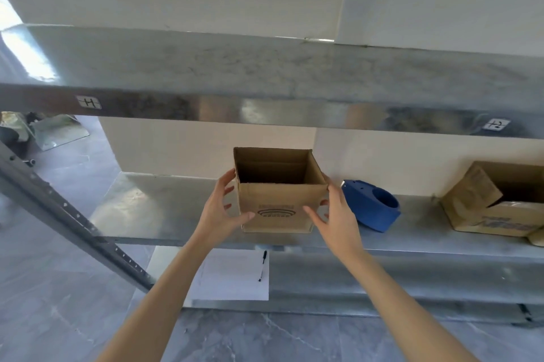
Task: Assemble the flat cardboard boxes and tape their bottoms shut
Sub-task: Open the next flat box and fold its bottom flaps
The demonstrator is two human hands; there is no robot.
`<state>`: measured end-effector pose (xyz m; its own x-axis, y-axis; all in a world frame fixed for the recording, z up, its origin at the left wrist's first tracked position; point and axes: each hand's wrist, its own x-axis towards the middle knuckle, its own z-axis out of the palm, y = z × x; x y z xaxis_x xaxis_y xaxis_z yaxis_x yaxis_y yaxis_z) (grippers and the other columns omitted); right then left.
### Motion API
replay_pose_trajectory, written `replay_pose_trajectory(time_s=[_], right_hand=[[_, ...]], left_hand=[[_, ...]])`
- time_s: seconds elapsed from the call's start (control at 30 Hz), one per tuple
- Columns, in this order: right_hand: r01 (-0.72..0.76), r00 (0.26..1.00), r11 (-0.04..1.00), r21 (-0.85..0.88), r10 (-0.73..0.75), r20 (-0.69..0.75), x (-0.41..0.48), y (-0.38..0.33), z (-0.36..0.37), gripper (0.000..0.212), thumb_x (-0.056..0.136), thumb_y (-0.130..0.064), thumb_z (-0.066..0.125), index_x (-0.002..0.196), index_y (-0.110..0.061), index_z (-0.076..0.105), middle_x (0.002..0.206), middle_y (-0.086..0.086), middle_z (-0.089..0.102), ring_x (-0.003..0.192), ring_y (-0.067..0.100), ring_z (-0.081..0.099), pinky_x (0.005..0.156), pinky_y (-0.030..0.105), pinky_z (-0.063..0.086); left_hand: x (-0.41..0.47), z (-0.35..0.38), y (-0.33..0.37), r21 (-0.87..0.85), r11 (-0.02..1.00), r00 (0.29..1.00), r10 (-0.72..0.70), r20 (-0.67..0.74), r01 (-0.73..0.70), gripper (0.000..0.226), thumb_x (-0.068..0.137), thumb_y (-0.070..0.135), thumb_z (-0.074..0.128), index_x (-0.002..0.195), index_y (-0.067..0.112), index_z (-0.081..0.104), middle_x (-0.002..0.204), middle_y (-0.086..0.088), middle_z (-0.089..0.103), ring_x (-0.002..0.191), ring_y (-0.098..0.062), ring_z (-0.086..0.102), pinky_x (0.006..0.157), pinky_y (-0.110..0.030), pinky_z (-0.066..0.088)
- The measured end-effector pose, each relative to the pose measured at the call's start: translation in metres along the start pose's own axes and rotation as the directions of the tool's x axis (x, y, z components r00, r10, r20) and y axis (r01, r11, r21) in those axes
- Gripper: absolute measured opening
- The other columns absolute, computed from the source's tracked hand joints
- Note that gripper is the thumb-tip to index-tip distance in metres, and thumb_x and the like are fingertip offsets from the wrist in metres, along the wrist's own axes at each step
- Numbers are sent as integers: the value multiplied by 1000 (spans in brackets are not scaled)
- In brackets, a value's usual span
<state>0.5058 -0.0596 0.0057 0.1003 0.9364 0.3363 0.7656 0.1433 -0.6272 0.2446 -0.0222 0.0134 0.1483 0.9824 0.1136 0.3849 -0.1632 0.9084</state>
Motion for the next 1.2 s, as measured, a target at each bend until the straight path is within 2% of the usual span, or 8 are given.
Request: replay_pose_trajectory(time_s=[0.23,0.47,0.63,0.73,0.83,0.93,1.03,1.2], right_hand=[[44,999,997,65,-44,2,6,-3,-4,70,86,-66,53,145,-28,46,127,-9,52,97,3,56,73,20,57],[9,994,1000,17,-10,107,18,-5,-2,68,84,-72,43,109,-14,69,128,-21,43,91,10,60,77,32,58],[-118,992,982,150,111,57,27,-9,2,59,82,-56,67,126,-23,46,130,-10,46,105,8,58,81,25,54],[-124,992,957,261,110,65,34,-13,0,94,80,-40,80,149,-39,17,154,-16,24,120,-6,44,87,9,39],[-114,976,962,247,63,207,45,-16,-7,104,84,-33,78,153,-47,1,161,-22,10,138,-5,22,106,15,25],[-87,948,984,155,34,317,53,-16,-14,85,90,-32,71,155,-38,17,153,-13,27,134,-2,30,109,24,30],[-54,940,994,95,18,341,52,-16,-14,56,94,-34,65,145,-25,46,138,-11,36,120,-4,37,109,34,41],[-140,925,973,181,63,375,45,-14,-8,49,97,-38,59,144,-34,47,161,-17,19,137,-4,23,119,31,25]], left_hand=[[-6,2,-3,17,995,995,97,-13,-97,72,74,19,86,130,39,46,146,8,35,130,-6,41,99,-29,51],[5,-1,0,-133,991,999,-6,-44,0,33,82,38,68,112,24,64,134,6,46,123,-17,51,85,-22,56],[17,-8,2,-36,999,990,-12,-140,7,44,87,26,74,123,28,49,121,8,60,113,-13,58,82,-23,54],[23,-11,8,-34,999,992,-23,-120,19,63,85,21,76,135,32,38,128,4,56,117,-16,56,86,-38,56],[29,-16,14,-13,1000,999,25,-48,-25,84,84,15,77,143,44,24,152,7,31,128,-15,43,90,-39,51],[39,-21,19,11,999,995,46,89,-47,91,86,7,73,152,40,19,157,13,29,137,-13,36,102,-41,42],[43,-21,19,80,995,988,45,146,-57,58,90,4,67,140,27,49,140,8,50,130,-15,45,106,-48,45],[37,-20,14,162,979,989,107,102,-123,36,91,8,66,125,19,64,138,8,52,127,-10,48,100,-15,41]])
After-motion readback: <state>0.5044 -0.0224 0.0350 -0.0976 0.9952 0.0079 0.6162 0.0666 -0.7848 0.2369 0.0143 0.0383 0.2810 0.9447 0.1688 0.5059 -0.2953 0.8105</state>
